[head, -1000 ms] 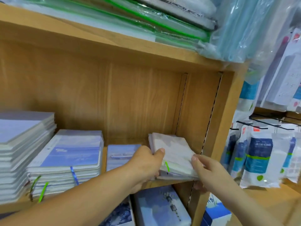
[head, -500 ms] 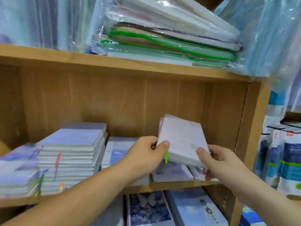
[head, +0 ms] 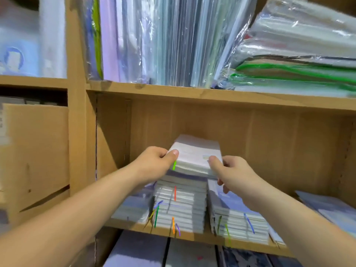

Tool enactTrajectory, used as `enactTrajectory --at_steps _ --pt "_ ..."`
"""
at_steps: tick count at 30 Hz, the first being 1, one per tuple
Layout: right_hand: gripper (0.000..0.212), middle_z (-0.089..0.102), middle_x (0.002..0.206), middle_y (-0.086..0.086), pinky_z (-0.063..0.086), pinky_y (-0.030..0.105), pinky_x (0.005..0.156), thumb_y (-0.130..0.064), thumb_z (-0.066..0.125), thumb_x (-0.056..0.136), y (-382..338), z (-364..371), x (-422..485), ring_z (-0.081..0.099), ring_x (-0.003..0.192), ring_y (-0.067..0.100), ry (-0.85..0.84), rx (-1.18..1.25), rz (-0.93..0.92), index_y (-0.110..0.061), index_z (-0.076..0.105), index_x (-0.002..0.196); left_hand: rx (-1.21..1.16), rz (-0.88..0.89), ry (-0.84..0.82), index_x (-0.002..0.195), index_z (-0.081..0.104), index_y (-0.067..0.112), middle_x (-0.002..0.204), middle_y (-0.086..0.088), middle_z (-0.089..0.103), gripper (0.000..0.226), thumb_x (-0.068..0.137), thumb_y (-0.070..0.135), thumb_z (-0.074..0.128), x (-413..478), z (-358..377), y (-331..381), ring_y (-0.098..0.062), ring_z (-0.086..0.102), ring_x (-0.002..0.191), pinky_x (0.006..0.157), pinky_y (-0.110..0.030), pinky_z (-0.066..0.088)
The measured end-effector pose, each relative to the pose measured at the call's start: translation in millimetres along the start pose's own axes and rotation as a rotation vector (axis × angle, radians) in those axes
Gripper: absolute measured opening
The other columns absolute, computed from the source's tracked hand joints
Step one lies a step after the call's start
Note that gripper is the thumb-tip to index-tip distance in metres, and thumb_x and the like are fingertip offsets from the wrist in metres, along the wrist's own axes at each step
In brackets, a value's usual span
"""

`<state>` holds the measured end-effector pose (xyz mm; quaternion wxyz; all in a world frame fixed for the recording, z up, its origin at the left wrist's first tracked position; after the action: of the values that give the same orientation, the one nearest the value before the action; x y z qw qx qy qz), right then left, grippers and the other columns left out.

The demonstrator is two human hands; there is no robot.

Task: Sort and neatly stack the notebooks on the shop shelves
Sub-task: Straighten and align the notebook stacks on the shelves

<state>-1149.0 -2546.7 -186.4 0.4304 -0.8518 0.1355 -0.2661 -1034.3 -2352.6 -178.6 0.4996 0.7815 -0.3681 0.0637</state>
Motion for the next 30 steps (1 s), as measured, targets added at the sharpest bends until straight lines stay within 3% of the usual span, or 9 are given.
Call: enactTrajectory --at_steps 5,11,15,17,19,21,23,26,30 --pt "0.049 0.055 0.066 0.011 0.038 0.032 0.056 -0.056 0.066 0.092 -10.1 18.3 34.9 0.046 0.056 0.024 -0.074 -0.004 0.032 -0.008 0.059 0.086 -0.067 -0.095 -0.014 0.071 0.045 0.019 0.076 -0.005 0.034 0.044 0.104 0.047 0.050 20.6 -13.5 -31.2 -0.019 0.031 0.073 0.072 -0.032 0.026" --pt "0.064 0.056 0.067 0.007 0.035 0.028 0.047 -0.067 0.061 0.088 6.4 21.5 40.8 0.046 0.054 0.019 -0.104 -0.143 0.065 -0.004 0.066 0.084 -0.068 -0.136 -0.050 0.072 0.058 0.014 0.067 -0.009 0.047 0.049 0.099 0.055 0.056 26.4 -1.8 -62.2 -0.020 0.043 0.063 0.063 -0.032 0.039" --pt "0.078 0.064 0.067 0.005 0.045 0.027 0.048 -0.079 0.062 0.080 5.9 14.6 35.6 0.057 0.053 0.015 -0.203 -0.163 0.082 -0.002 0.071 0.086 0.089 -0.036 -0.124 0.081 0.071 0.014 0.063 0.000 0.058 0.051 0.091 0.063 0.061 22.4 -14.0 -58.3 -0.014 0.054 0.059 0.061 -0.033 0.046" --pt "0.071 0.069 0.071 0.003 0.052 0.027 0.053 -0.081 0.072 0.069 6.4 15.2 29.2 0.064 0.058 0.012 -0.290 -0.150 0.099 -0.012 0.077 0.082 0.175 0.029 -0.187 0.089 0.075 0.020 0.072 -0.001 0.066 0.043 0.085 0.063 0.070 14.9 -16.8 -53.8 -0.014 0.062 0.064 0.065 -0.036 0.053" --pt "0.047 0.070 0.065 -0.004 0.054 0.025 0.056 -0.073 0.084 0.061 7.7 18.7 23.9 0.064 0.059 0.009 -0.341 -0.142 0.090 -0.026 0.080 0.068 0.181 0.039 -0.197 0.095 0.075 0.027 0.083 -0.003 0.070 0.033 0.082 0.057 0.077 8.1 -16.2 -53.3 -0.015 0.067 0.070 0.065 -0.038 0.057" --pt "0.029 0.068 0.058 -0.008 0.053 0.023 0.055 -0.062 0.091 0.060 10.0 22.0 22.0 0.061 0.056 0.007 -0.306 -0.084 0.066 -0.038 0.076 0.055 0.083 -0.004 -0.169 0.099 0.074 0.017 0.084 -0.017 0.069 0.034 0.083 0.046 0.081 5.9 -13.6 -56.3 -0.031 0.068 0.067 0.058 -0.048 0.058" --pt "0.027 0.065 0.054 -0.012 0.051 0.023 0.053 -0.052 0.093 0.062 13.9 24.5 22.3 0.059 0.054 0.005 -0.243 -0.028 0.022 -0.039 0.073 0.050 -0.010 -0.049 -0.146 0.101 0.071 0.008 0.079 -0.025 0.063 0.035 0.084 0.036 0.083 5.5 -9.1 -61.0 -0.034 0.061 0.060 0.055 -0.053 0.055" --pt "0.029 0.061 0.050 -0.013 0.048 0.026 0.051 -0.044 0.094 0.066 15.4 27.4 18.6 0.054 0.051 0.007 -0.182 -0.034 -0.022 -0.035 0.072 0.049 -0.050 -0.055 -0.090 0.094 0.073 0.012 0.068 -0.010 0.062 0.024 0.084 0.030 0.084 6.0 -6.8 -65.1 -0.023 0.055 0.056 0.055 -0.040 0.051" --pt "0.031 0.060 0.050 -0.006 0.049 0.026 0.050 -0.040 0.096 0.065 18.1 24.6 18.2 0.055 0.051 0.012 -0.106 -0.061 -0.014 -0.024 0.073 0.053 -0.074 -0.040 -0.061 0.092 0.076 0.014 0.064 -0.007 0.063 0.018 0.083 0.026 0.085 4.5 -7.8 -68.1 -0.017 0.053 0.056 0.055 -0.037 0.048"
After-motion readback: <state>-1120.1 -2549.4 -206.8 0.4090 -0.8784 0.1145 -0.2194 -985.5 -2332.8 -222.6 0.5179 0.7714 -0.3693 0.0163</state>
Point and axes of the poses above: each hand's wrist, its own x-axis towards the middle knuckle, its own z-axis out of the palm, y = z × x, the point moved 4 cm from there along x, towards the middle knuckle
